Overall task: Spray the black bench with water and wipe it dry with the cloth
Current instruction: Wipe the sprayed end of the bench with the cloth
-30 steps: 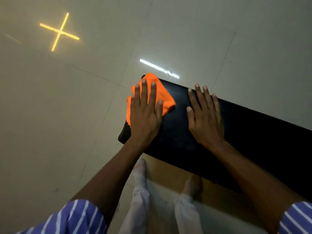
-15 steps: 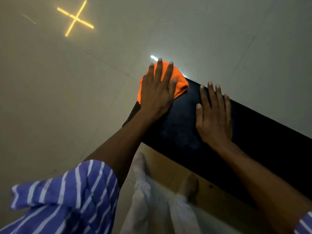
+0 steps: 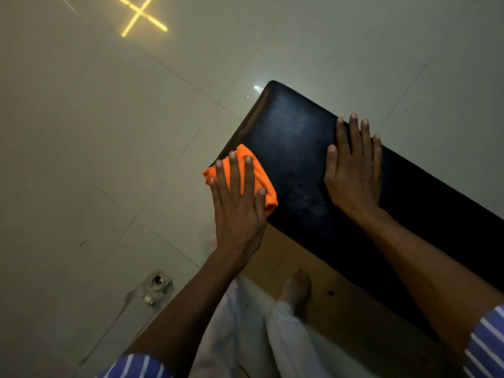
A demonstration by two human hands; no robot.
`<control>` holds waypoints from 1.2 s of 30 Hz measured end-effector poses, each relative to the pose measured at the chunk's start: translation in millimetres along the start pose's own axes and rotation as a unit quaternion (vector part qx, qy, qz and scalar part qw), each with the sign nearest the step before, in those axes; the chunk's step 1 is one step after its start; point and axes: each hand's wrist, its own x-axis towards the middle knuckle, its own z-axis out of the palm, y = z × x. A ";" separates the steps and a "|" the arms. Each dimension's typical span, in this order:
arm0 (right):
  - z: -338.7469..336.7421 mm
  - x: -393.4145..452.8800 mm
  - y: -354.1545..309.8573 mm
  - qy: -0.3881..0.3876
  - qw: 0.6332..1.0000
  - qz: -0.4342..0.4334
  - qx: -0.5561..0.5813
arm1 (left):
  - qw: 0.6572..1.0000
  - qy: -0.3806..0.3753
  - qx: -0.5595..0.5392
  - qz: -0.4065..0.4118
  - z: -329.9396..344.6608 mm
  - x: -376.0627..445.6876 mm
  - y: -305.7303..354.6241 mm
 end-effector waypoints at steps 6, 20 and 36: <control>-0.1 0.1 2.5 -0.003 1.000 -0.014 0.010 | 0.995 0.102 0.002 -0.022 17.1 46.0 15.3; -23.6 -15.9 50.3 -0.042 0.998 -0.056 0.006 | 0.988 0.138 -0.012 0.064 33.1 25.2 36.1; -28.9 -22.1 63.3 -0.039 0.997 -0.042 0.045 | 0.971 0.079 -0.018 0.223 47.7 -7.8 86.4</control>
